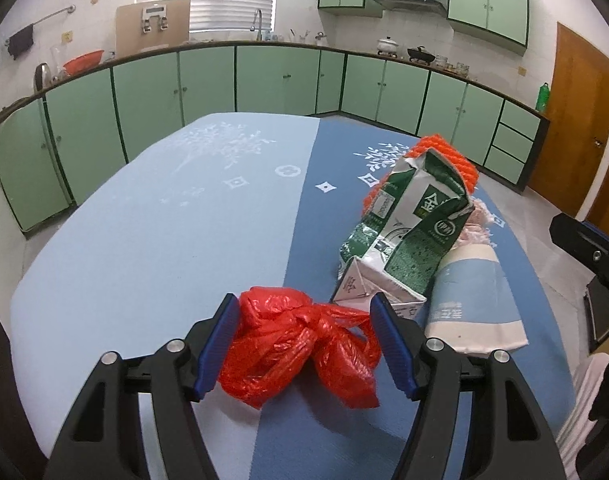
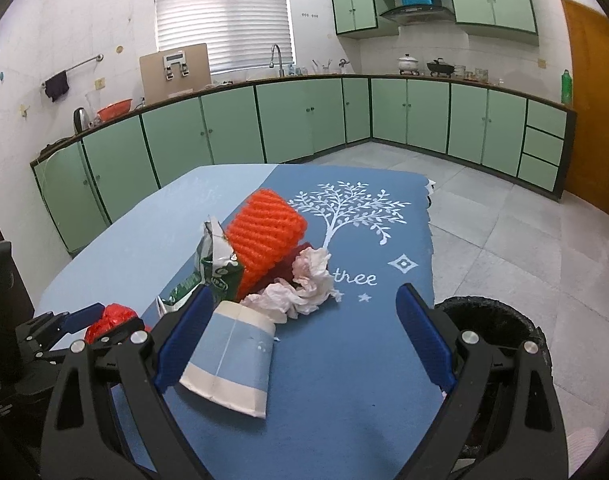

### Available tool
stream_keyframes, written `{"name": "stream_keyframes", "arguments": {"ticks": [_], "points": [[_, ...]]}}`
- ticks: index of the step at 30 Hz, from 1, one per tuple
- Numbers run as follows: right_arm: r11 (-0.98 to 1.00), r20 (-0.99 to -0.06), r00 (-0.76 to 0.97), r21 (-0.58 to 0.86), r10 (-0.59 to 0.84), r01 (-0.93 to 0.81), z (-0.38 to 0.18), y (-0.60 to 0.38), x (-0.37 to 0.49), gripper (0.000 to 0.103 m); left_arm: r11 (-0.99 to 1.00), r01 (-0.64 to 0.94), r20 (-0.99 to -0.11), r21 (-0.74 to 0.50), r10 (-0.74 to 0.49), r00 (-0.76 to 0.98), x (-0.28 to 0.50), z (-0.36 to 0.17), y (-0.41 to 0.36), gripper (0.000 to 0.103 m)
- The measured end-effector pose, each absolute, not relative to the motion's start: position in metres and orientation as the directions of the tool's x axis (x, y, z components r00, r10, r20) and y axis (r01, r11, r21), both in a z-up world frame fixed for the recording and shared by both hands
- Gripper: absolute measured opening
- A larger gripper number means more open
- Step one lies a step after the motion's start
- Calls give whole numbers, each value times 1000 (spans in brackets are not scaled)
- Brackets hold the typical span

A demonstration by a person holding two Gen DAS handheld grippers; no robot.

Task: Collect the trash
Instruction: 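Grasp the red plastic bag with the left gripper and lift it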

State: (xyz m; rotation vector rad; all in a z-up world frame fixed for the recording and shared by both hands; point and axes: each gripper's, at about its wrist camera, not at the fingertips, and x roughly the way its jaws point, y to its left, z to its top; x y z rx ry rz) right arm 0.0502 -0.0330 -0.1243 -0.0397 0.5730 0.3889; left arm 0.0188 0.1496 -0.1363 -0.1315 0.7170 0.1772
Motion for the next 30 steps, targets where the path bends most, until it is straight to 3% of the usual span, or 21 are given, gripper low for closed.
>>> {"name": "stream_keyframes", "arguments": {"ticks": [9,10,13,16,30], "points": [[923,-549,759,64,350,-380,-127,-30,52,90,965,-260,-689,-38,163,707,19,-145,158,72],[923,-549,758,64,351,-380,-127,-30,52,90,965,-258,-688,-36,163,707,19,-145,158,68],[923,-550,758,67,351,-379,-127,-30,52,90,967,-251,-692,-35,157,705,20,-146,158,43],[922,-546,760,67,353,-380,-125,-31,52,90,966,-252,-690,-56,145,709,18,-145,160,37],[916,-513,773,71,372,-394,-111,-18,74,90,968,-239,-610,-82,141,780,28,-101,166,34]]}}
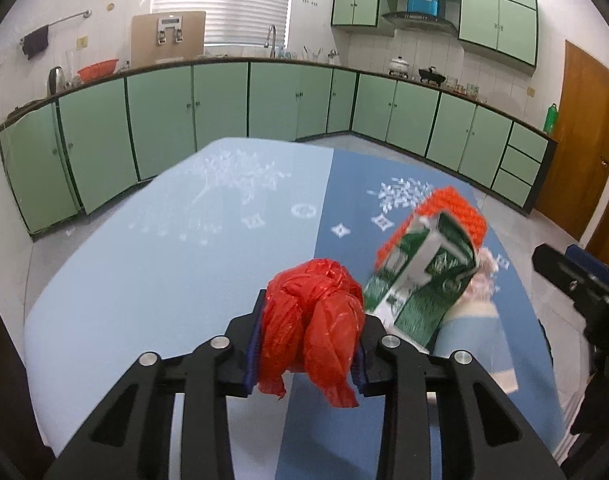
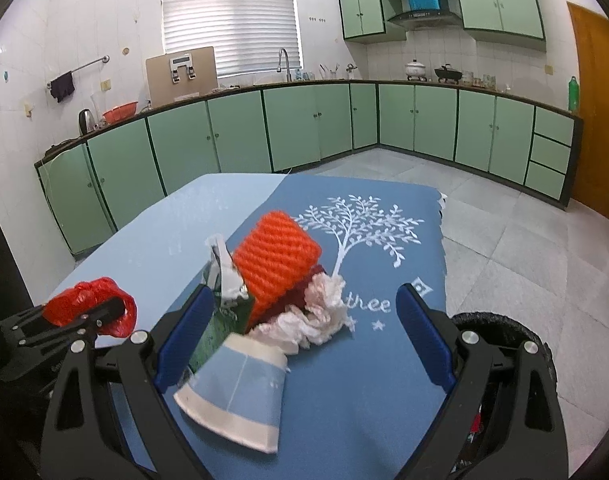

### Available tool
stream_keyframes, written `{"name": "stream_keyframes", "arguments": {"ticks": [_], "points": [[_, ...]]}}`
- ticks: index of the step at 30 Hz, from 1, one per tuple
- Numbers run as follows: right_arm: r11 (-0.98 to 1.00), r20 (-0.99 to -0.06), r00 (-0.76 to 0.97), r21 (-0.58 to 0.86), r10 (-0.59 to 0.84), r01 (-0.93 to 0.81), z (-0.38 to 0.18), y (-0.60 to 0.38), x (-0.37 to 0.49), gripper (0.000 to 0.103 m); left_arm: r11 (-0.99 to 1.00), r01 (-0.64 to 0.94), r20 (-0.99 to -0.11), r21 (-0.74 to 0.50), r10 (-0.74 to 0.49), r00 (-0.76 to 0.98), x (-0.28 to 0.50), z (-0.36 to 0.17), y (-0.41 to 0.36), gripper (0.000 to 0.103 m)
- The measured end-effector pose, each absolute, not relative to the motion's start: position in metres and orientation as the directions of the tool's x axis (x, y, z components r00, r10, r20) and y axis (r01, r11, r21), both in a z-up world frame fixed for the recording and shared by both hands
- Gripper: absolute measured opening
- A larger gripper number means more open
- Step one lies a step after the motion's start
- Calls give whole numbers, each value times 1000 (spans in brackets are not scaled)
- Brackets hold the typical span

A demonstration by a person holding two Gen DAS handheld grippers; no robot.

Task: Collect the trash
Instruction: 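Grasp the red plastic bag with the left gripper and lift it, then grasp the green-and-white milk carton with the right gripper while the left gripper holds the bag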

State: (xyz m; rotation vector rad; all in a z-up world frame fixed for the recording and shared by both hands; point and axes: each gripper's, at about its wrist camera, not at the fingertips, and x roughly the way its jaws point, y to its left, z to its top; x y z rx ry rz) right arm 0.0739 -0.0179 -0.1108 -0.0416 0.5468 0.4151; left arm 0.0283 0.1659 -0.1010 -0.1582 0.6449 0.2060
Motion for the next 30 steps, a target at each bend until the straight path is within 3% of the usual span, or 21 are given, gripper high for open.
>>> {"name": "stream_keyframes", "arguments": {"ticks": [16,22,27,30], "points": [[867,-572,689,84,445,-490,-120,22,100,74,968,-242,-616,-59,156,772,52,-104,176,34],[842,-608,642,85,467,-533,-130,35,105,57,962,-266,-639,-67,164,751,49,-113,187,34],[818,-638,595,99,489,-566,-138,43,108,36,963,-261,-640,-66,160,751,50,-114,187,34],[810,-635,590,101,499,-577,-138,43,105,35,966,-251,-639,-60,156,753,51,-114,184,34]]}}
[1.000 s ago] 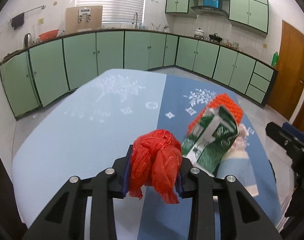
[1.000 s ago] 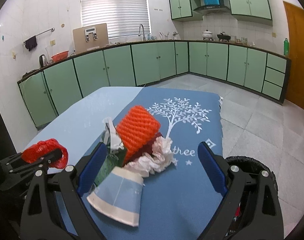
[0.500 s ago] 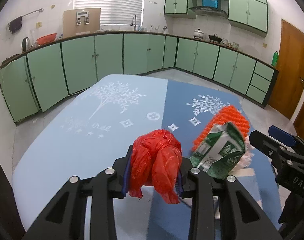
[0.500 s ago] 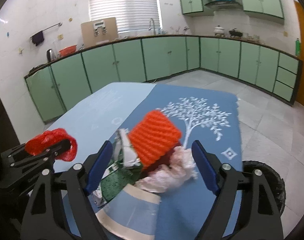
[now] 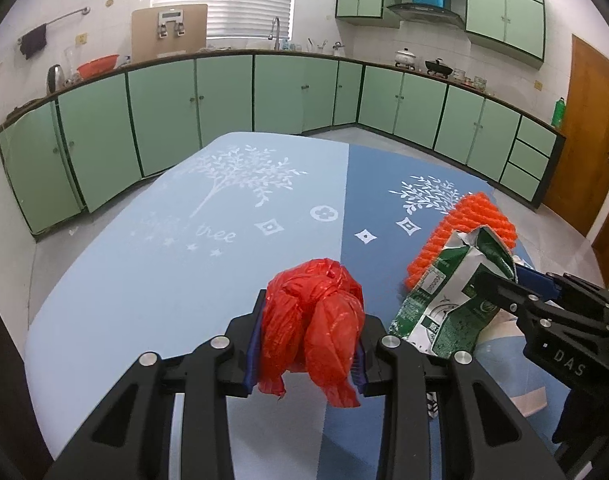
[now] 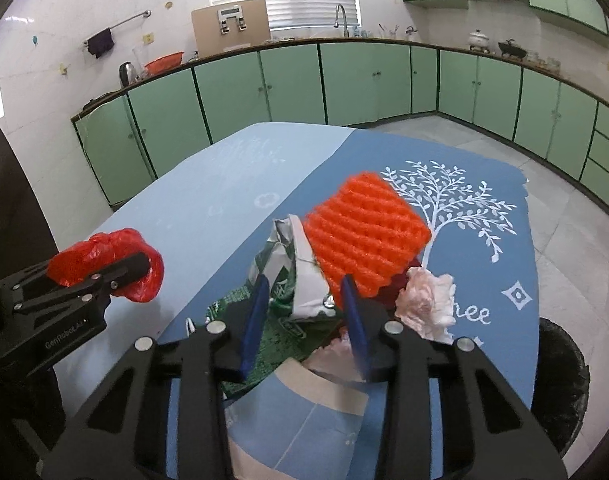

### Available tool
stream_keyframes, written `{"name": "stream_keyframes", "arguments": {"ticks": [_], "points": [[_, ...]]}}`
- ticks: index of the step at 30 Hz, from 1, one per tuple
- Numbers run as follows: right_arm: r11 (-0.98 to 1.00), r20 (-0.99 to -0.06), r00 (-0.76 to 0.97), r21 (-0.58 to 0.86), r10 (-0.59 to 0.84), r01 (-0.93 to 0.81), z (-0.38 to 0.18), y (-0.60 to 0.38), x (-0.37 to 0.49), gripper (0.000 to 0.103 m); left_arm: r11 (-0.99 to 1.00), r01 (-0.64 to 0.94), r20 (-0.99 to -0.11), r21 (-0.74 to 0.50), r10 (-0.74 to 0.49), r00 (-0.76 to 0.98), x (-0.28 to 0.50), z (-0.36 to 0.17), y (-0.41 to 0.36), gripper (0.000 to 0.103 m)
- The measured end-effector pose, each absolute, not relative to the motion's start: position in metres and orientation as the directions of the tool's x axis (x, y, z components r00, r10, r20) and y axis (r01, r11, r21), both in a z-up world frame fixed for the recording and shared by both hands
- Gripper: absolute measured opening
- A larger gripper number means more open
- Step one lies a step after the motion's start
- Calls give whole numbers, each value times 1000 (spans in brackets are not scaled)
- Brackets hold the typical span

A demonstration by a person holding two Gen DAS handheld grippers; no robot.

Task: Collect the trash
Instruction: 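Grasp the green-and-white milk carton with the right gripper while the left gripper holds the bag, then carry the bag and carton over the black bin and open both grippers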

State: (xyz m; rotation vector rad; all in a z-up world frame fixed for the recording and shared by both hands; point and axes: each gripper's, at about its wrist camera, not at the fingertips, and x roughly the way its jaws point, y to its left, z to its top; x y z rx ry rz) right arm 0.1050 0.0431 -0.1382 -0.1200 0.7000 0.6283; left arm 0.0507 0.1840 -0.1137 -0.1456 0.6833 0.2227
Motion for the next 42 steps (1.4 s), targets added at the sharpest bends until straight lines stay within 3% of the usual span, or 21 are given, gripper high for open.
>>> {"name": "stream_keyframes", "arguments": {"ticks": [21,42], "points": [[811,-484,679,120,552,-573,-66,-1,87,33,981,-183,-568,-62,116,815,47,-70,161,34],[925,-413,834,69,367,-373,-40,-127,88,33,993,83,-490,-88,-115,864,93,-24,51,35]]}}
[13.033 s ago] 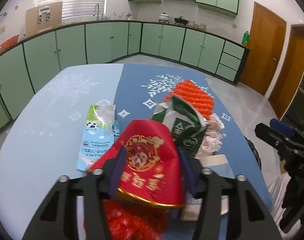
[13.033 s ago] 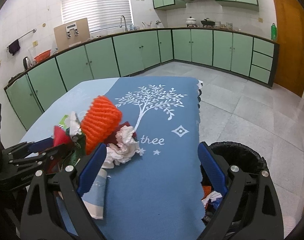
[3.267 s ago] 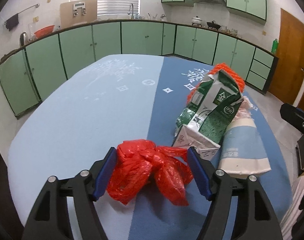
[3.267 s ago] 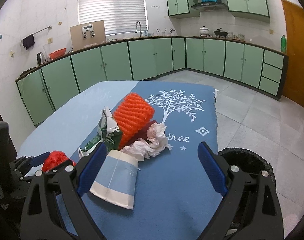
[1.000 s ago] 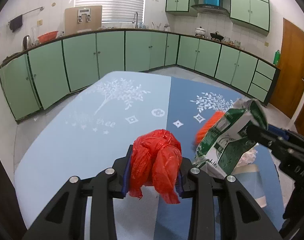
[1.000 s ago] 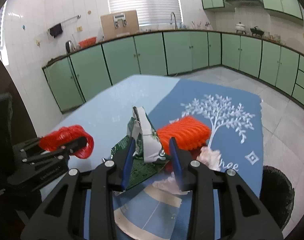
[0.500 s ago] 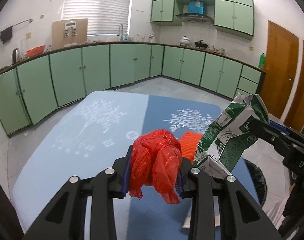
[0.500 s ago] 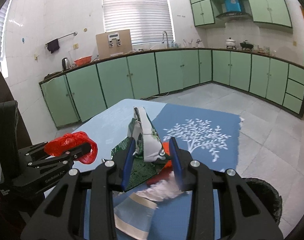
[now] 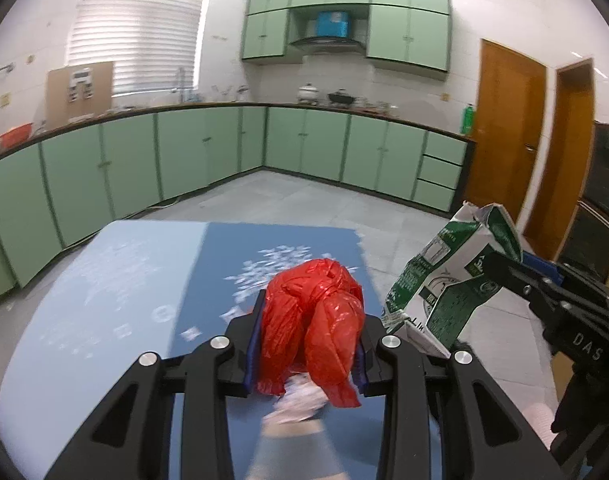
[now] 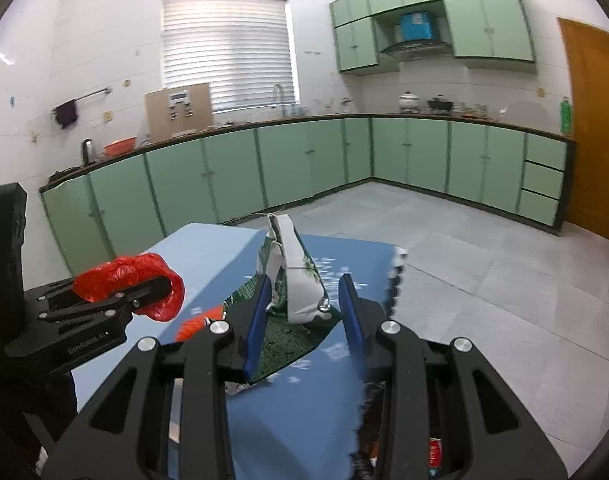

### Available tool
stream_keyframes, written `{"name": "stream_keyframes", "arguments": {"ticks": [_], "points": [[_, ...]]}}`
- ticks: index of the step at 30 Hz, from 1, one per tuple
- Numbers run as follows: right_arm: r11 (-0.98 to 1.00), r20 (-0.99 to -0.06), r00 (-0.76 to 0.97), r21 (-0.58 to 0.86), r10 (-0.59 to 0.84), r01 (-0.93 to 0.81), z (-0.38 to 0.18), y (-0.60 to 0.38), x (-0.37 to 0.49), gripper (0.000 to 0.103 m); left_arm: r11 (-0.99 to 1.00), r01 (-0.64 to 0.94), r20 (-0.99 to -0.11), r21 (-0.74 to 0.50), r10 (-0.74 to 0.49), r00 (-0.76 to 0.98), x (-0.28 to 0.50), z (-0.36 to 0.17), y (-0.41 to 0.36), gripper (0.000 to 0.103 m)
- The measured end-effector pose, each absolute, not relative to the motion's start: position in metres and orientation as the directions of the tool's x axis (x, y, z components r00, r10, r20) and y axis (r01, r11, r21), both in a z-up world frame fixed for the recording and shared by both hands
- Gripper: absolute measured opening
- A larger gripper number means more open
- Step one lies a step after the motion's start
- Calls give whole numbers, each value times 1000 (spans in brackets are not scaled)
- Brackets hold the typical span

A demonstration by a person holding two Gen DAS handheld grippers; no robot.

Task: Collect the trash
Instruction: 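Carry the bag and carton over the black bin and open both grippers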

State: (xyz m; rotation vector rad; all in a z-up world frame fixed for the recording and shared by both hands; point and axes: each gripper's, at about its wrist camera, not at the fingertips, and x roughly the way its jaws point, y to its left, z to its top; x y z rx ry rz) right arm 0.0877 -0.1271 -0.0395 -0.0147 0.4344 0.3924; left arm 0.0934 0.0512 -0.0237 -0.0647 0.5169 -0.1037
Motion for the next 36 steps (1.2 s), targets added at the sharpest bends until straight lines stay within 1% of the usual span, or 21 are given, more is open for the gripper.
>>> {"name": "stream_keyframes", "arguments": {"ticks": [8,16,25,34,35,36], "points": [[964,-415,872,55,260,-262,-45,-190,91,33,973,213,-476,-94,-232,848,121,-22,-16,35],[987,-446,880,53,161,-153,-68,-245,105,33,946,307,-496,-103,-316,809,152,-37,-77,35],[997,-507,858,54,80,-61,-109,-293,132,33,927,358,-539,-108,-357,763,184,-69,-124,35],[998,-581,813,57,44,-14,-148,-315,164,34,904,407,-600,-129,-398,694,218,-104,-161,37],[998,-591,806,64,41,-4,-153,-319,167,35,901,414,-607,-129,-402,685,221,-107,-164,39],[998,-601,798,70,38,5,-157,-323,171,40,899,417,-612,-130,-404,680,223,-110,-167,40]]}}
